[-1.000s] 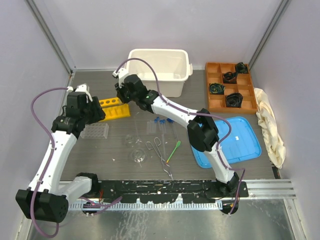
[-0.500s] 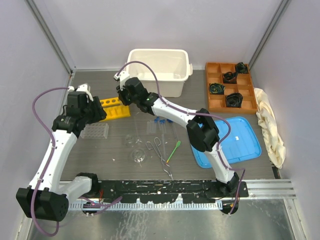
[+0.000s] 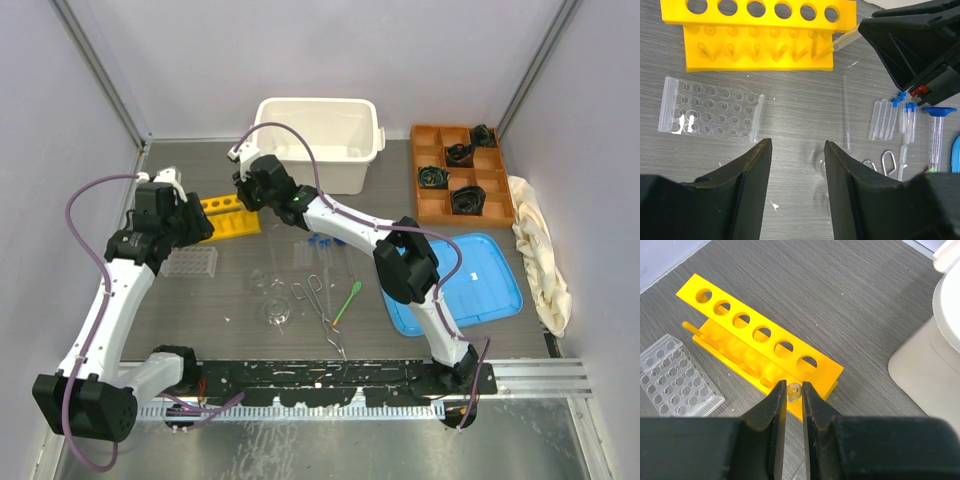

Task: Organize the chemistry lab equipment
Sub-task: Insert the test tube into the slot of the test tube rack.

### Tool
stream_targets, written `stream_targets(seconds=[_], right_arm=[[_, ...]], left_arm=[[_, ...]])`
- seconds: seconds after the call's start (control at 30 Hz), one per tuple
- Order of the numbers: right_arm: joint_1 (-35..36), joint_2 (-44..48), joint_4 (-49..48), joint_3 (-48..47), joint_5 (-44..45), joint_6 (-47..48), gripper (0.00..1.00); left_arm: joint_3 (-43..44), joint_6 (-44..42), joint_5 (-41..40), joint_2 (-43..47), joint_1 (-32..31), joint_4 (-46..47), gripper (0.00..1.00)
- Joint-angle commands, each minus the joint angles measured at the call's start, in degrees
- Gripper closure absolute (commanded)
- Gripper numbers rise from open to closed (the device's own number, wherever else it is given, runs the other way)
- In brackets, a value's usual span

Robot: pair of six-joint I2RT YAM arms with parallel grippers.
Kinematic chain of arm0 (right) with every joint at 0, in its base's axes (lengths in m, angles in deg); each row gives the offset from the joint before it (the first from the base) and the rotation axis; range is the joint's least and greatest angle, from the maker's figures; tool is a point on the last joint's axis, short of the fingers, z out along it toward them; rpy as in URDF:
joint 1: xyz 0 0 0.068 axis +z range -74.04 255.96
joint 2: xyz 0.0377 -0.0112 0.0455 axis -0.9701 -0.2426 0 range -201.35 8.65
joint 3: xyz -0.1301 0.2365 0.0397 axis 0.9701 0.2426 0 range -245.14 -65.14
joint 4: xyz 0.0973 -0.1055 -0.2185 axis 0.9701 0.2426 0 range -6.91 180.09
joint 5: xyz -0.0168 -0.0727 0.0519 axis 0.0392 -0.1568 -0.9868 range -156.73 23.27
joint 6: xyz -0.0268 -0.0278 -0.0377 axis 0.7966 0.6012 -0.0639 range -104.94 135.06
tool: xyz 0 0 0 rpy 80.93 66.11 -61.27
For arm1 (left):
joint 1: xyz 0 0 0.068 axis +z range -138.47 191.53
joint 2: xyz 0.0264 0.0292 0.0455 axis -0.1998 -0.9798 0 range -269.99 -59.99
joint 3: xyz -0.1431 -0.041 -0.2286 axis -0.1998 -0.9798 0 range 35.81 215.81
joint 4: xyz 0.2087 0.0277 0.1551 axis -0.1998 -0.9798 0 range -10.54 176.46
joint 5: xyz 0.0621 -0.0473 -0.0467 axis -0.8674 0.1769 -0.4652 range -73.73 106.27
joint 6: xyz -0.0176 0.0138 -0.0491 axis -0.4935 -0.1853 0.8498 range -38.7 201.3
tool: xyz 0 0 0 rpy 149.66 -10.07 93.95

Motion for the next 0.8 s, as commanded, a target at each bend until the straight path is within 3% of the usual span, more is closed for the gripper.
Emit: stream_targets(seconds=[0.0,0.77], right_arm=[[0.05,5.36,-1.79,0.72,-0.11,-0.3,0.99],[0.14,4.73,-2.05,-1.04,-1.52,-0.85,0.99]], left_arm=[[0.04,-0.23,1.25,0.09,0.33,3.01,0.52],[-0.88,0.39,2.66,-0.62,0.35,4.11,0.52]])
